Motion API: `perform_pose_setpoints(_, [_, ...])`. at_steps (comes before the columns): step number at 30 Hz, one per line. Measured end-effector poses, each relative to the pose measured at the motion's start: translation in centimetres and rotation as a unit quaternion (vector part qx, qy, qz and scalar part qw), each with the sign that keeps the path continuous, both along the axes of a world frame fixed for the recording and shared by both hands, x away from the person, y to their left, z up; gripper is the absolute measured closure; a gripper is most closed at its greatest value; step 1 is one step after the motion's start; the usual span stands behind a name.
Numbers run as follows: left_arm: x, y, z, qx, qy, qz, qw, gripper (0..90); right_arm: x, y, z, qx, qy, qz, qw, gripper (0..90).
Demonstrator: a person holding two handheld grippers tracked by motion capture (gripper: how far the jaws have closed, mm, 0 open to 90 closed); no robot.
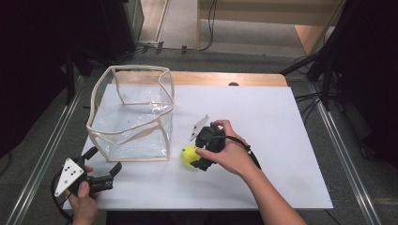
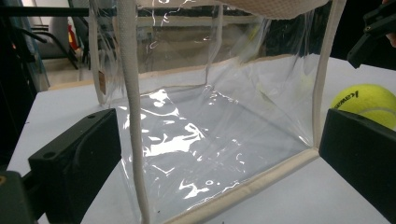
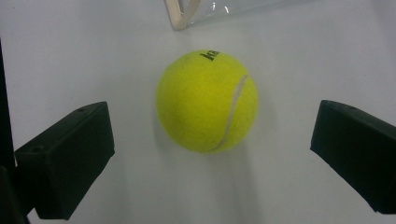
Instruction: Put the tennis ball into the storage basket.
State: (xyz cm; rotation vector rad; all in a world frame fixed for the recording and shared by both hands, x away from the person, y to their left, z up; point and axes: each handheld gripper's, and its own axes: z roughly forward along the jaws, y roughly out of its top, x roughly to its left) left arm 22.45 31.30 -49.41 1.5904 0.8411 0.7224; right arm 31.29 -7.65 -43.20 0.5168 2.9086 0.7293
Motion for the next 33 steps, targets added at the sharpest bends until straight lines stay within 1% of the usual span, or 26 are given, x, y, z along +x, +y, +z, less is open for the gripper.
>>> perform_pose_setpoints(1, [0.0,0.0,0.0,0.000,0.000,0.000,1.0000,0.0,0.0,0.1,-0.1,0.003,0.000,0.004,1.0000,0.0])
perform_pose_setpoints(2, [0.0,0.0,0.0,0.000,0.000,0.000,1.0000,0.0,0.0,0.1,0.0,-0.003,0.002,0.003,1.0000,0.0])
perform_pose_setpoints(3, [0.0,0.0,0.0,0.000,0.000,0.000,1.0000,0.0,0.1,0.2,0.0,-0.001,-0.002,0.008,1.0000,0.0])
perform_pose_setpoints(6, [0.0,0.0,0.0,0.000,0.000,0.000,1.0000,0.0,0.0,0.5,-0.1,-0.005,0.003,0.005,1.0000,0.0])
perform_pose_setpoints(9, [0.0,0.0,0.0,0.000,0.000,-0.001,1.0000,0.0,0.1,0.7,-0.2,-0.012,0.004,0.013,0.9998,0.0])
perform_pose_setpoints(12, [0.0,0.0,0.0,0.000,0.000,-0.001,1.0000,0.0,0.2,0.9,-0.3,-0.014,0.007,0.014,0.9998,0.0])
perform_pose_setpoints(13, [0.0,0.0,0.0,0.000,0.000,-0.001,1.0000,0.0,0.2,1.0,-0.3,-0.017,0.005,0.016,0.9997,0.0])
perform_pose_setpoints(14, [0.0,0.0,0.0,0.000,0.000,-0.001,1.0000,0.0,0.2,1.0,-0.3,-0.021,0.009,0.015,0.9996,0.0])
perform_pose_setpoints(15, [0.0,0.0,0.0,0.000,0.000,0.000,1.0000,0.0,0.4,1.1,-0.4,-0.019,0.004,0.023,0.9995,0.0])
perform_pose_setpoints(16, [0.0,0.0,0.0,0.000,0.000,-0.001,1.0000,0.0,0.3,1.2,-0.4,-0.019,0.007,0.019,0.9996,0.0])
perform_pose_setpoints(19, [0.0,0.0,0.0,0.000,0.000,-0.001,1.0000,0.0,0.3,1.4,-0.4,-0.026,0.010,0.022,0.9994,0.0])
perform_pose_setpoints(20, [0.0,0.0,0.0,-0.001,0.000,-0.001,1.0000,0.0,0.5,1.5,-0.4,-0.027,0.007,0.028,0.9992,0.0])
perform_pose_setpoints(23, [0.0,0.0,0.0,-0.001,0.000,0.000,1.0000,0.0,0.4,1.6,-0.4,-0.030,0.008,0.023,0.9992,0.0])
perform_pose_setpoints(25, [0.0,0.0,0.0,-0.001,0.000,0.000,1.0000,0.0,0.6,1.7,-0.5,-0.030,0.004,0.031,0.9990,0.0])
perform_pose_setpoints(26, [0.0,0.0,0.0,-0.001,0.000,0.000,1.0000,0.0,0.5,1.7,-0.5,-0.033,0.007,0.026,0.9991,0.0])
perform_pose_setpoints(28, [0.0,0.0,0.0,-0.002,0.000,-0.001,1.0000,0.0,0.5,1.8,-0.5,-0.032,0.010,0.025,0.9991,0.0])
perform_pose_setpoints(29, [0.0,0.0,0.0,-0.002,0.000,-0.001,1.0000,0.0,0.7,1.9,-0.6,-0.032,0.006,0.033,0.9989,0.0])
perform_pose_setpoints(31, [0.0,0.0,0.0,-0.001,0.001,-0.001,1.0000,0.0,0.6,2.0,-0.6,-0.033,0.010,0.029,0.9990,0.0])
perform_pose_setpoints(33, [0.0,0.0,0.0,-0.001,0.001,0.000,1.0000,0.0,0.7,2.0,-0.6,-0.034,0.010,0.029,0.9990,0.0])
